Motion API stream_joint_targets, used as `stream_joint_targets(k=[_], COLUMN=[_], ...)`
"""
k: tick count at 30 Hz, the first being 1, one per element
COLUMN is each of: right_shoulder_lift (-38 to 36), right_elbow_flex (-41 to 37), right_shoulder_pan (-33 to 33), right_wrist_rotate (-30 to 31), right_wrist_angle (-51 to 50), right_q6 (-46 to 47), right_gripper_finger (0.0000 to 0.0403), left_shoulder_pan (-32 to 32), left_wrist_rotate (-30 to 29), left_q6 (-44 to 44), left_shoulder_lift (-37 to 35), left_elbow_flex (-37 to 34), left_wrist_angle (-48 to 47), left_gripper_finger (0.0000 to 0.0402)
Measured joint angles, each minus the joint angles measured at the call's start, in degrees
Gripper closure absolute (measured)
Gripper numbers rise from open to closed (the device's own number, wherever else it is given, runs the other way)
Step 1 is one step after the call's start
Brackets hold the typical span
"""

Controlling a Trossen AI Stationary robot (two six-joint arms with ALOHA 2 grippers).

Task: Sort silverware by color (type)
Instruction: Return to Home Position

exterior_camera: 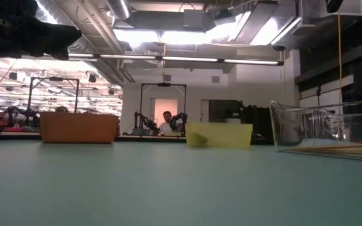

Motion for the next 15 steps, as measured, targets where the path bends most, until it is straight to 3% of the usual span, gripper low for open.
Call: stream_joint_targets(k=[5, 10, 15], right_shoulder_lift=[-3.01, -4.04, -4.00], right_elbow_flex=[-0.04, -1.82, -10.12], right_shoulder_pan=[-0.02, -0.02, -0.41], right_wrist_rotate=[-0.15, -4.25, -4.73], right_wrist_angle=[-1.51, -1.75, 7.70], right_q6=[-8.47, -9.80, -11.46], right_gripper_finger=[0.0397, 0.0397, 0.0397], left_shoulder_pan=[0.00, 0.00, -1.20], left_wrist_rotate=[0.00, 0.00, -0.02], left_q6=[0.00, 0.00, 0.00], left_shoulder_lift=[0.00, 0.00, 0.00], left_elbow_flex=[0.01, 0.00, 0.00], left_wrist_angle=[0.00, 0.00, 0.00], left_gripper_finger=[0.0328, 0.0328, 0.0328])
